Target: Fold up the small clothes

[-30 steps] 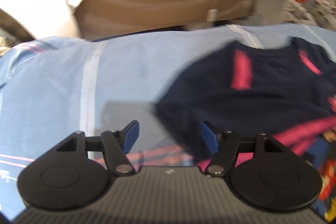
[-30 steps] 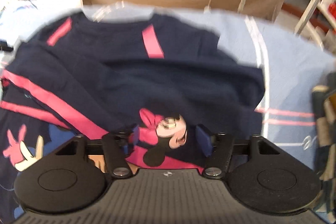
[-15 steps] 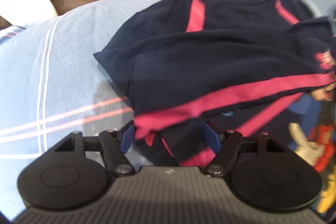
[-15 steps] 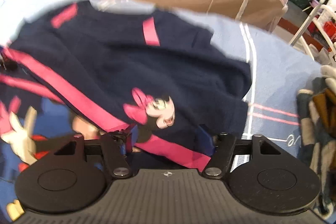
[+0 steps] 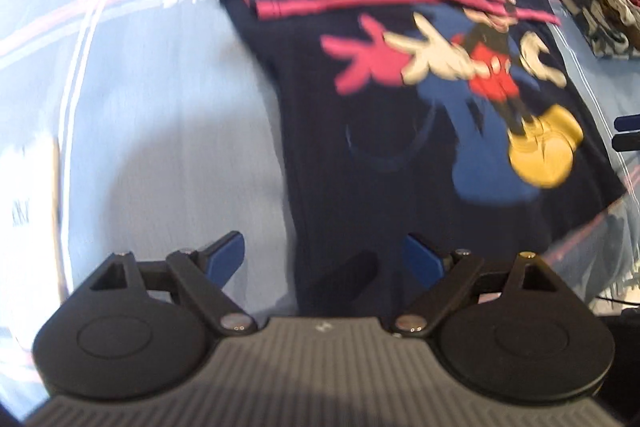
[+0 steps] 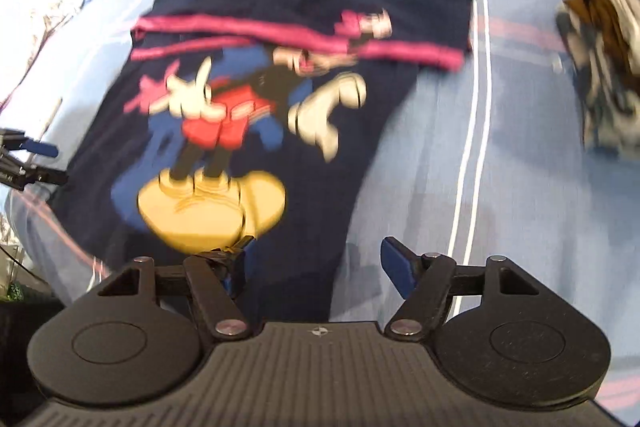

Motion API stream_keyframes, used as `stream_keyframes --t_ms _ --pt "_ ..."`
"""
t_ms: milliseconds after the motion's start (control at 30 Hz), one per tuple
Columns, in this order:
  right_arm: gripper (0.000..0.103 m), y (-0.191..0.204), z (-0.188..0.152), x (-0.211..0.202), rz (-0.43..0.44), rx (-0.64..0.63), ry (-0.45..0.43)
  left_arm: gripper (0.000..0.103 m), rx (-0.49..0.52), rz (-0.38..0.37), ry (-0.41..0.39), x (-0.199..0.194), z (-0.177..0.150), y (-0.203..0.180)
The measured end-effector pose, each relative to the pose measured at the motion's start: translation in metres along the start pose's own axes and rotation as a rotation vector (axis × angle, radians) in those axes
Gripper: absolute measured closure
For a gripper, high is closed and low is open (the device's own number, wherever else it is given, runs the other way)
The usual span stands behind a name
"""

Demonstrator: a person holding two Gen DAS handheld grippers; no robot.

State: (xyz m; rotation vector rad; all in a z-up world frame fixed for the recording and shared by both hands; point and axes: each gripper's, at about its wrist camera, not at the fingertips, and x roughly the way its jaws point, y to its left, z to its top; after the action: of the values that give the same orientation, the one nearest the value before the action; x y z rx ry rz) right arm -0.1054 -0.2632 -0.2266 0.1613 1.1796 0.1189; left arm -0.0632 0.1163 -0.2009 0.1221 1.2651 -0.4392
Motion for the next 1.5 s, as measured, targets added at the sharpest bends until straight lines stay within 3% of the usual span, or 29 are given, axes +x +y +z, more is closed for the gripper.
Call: stream_keyframes --t_ms 167,333,700,933,1000,1033,1133,1200,1300,1500 --pt "0.006 0.010 -0.021 0.007 0.017 0.007 0.035 0.018 0.020 -0.008 0.009 0.001 -0.021 -0.011" --pt "0.007 0.013 -0.025 0.011 0.031 0.033 0.038 0.023 -0.092 -0.053 0.013 0.007 -0.019 -0.009" --pt "0.008 -0.002 -0.033 0.007 0.013 0.140 0.031 0.021 -0.269 -0.102 -0.006 0.010 -0.016 0.009" --pt "0.008 -0.011 -0.040 0.017 0.048 0.236 0.073 0.021 -0.239 -0.083 0.015 0.016 -0.016 0.006" --pt "0.008 -0.008 -0.040 0.019 0.056 0.242 0.073 0.026 -0.239 -0.081 0.016 0.017 -0.015 0.003" --pt "0.009 -0.007 -0.040 0.019 0.061 0.243 0.073 0.034 -0.243 -0.080 0.020 0.017 -0.015 0.001" --pt "0.036 -0.005 -0.040 0.022 0.073 0.246 0.086 0.055 -0.256 -0.055 0.024 0.017 -0.015 0.000" --pt "0.061 -0.008 -0.041 0.023 0.079 0.271 0.087 0.065 -0.277 -0.040 0.025 0.016 -0.016 0.004" --pt "0.075 -0.013 -0.043 0.022 0.087 0.308 0.087 0.085 -0.345 -0.075 0.025 0.016 -0.018 0.015" --pt "0.089 -0.007 -0.040 0.022 0.086 0.280 0.098 0.095 -0.298 -0.086 0.035 0.019 -0.009 0.003"
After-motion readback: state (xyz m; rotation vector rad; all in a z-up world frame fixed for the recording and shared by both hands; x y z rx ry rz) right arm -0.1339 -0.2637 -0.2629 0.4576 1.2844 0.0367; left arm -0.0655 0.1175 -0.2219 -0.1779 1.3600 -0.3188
